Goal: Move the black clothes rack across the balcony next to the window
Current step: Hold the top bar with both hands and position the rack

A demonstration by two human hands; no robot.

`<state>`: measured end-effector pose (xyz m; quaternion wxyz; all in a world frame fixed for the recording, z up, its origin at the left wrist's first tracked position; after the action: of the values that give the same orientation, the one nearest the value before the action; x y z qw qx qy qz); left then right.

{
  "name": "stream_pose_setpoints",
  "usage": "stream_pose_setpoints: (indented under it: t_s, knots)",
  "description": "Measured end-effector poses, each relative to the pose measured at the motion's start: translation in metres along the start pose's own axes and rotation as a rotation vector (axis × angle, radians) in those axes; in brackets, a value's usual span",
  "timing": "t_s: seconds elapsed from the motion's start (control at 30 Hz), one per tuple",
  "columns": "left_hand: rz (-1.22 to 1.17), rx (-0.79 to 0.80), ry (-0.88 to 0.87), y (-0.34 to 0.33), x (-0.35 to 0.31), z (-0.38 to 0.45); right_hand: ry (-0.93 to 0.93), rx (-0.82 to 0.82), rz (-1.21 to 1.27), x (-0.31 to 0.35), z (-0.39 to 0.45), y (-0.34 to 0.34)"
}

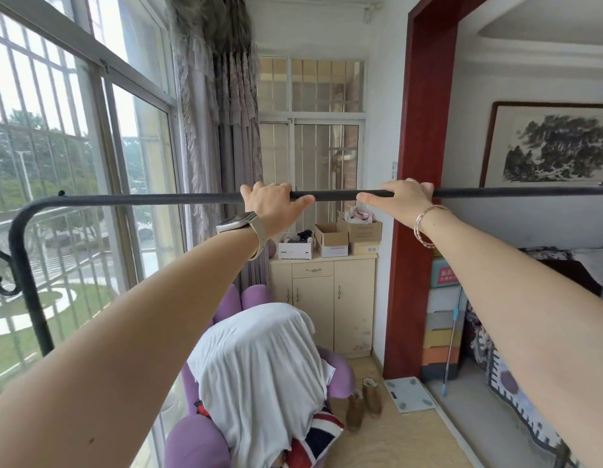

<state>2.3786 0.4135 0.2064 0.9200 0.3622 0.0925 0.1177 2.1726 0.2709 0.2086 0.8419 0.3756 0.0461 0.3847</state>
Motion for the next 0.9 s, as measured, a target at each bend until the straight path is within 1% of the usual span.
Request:
stream_pose_setpoints:
  t_s: [0.17, 0.47, 0.9]
  knots:
    - [0.012, -0.001, 0.014, 0.000, -0.002, 0.000, 0.020, -0.033, -0.001, 0.000, 0.000, 0.001]
    - [0.054, 0.045, 0.059, -0.003, 0.013, 0.008, 0.053, -0.031, -0.038, 0.010, 0.016, -0.014]
    - [0.059, 0.038, 0.070, -0.014, 0.020, 0.017, 0.067, -0.039, -0.010, 0.008, 0.029, -0.028]
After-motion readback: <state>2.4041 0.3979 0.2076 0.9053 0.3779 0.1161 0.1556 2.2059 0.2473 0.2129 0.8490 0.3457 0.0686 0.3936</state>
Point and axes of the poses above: each hand's wrist, its own z-axis towards the middle knuckle, its own y-axis out of the back of the hand, x = y × z, the point moved 8 cm from there along z, towards the middle knuckle, and after that the axes turned 1 degree about -x, right-handed, at the moved point
